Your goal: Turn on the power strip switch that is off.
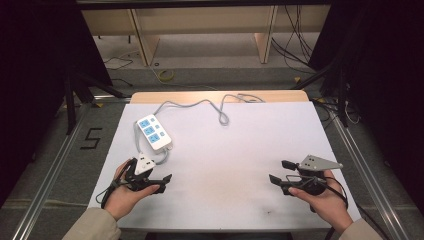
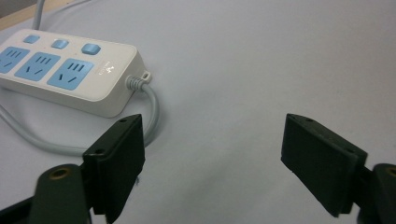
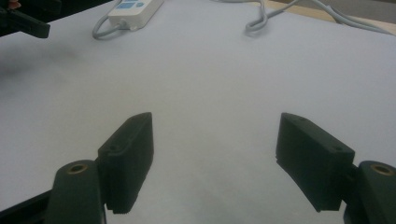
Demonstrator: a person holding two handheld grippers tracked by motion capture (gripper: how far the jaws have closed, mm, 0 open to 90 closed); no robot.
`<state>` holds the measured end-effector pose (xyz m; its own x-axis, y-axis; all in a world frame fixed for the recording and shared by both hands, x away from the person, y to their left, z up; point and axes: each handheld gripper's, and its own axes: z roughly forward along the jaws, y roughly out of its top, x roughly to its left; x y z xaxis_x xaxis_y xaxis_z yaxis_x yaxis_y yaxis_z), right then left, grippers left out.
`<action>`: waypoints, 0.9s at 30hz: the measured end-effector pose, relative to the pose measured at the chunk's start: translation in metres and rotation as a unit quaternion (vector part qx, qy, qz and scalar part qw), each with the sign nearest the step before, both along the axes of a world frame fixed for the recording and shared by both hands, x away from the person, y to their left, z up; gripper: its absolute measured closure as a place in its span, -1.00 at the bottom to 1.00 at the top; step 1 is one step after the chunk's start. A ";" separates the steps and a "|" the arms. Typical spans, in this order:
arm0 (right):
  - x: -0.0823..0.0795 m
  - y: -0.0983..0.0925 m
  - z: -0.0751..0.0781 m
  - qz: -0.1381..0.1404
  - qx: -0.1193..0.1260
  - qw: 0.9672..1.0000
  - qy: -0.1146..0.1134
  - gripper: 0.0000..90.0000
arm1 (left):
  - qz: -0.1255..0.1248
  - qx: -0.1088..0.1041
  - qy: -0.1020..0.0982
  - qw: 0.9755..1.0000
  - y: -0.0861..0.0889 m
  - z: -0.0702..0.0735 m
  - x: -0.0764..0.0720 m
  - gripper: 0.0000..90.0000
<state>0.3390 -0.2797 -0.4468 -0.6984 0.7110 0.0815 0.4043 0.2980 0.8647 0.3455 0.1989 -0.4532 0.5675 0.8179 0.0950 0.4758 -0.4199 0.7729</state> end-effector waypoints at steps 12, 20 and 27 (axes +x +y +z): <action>0.000 0.000 0.000 -0.002 0.001 1.000 0.000 -0.37 | 0.022 -0.002 -0.044 0.999 -0.001 0.013 -0.003 0.85; -0.001 0.000 0.000 -0.003 0.000 1.000 0.001 -0.37 | 0.011 -0.017 -0.033 0.999 -0.001 0.017 0.003 0.99; -0.001 0.001 -0.001 -0.003 0.001 1.000 0.002 -0.37 | 0.021 -0.027 -0.019 0.999 0.002 0.018 0.011 0.99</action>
<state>0.3382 -0.2792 -0.4478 -0.6933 0.7156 0.0854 0.4097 0.2938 0.8636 0.3569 0.2012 -0.4347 0.5292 0.8454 0.0716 0.4613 -0.3575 0.8120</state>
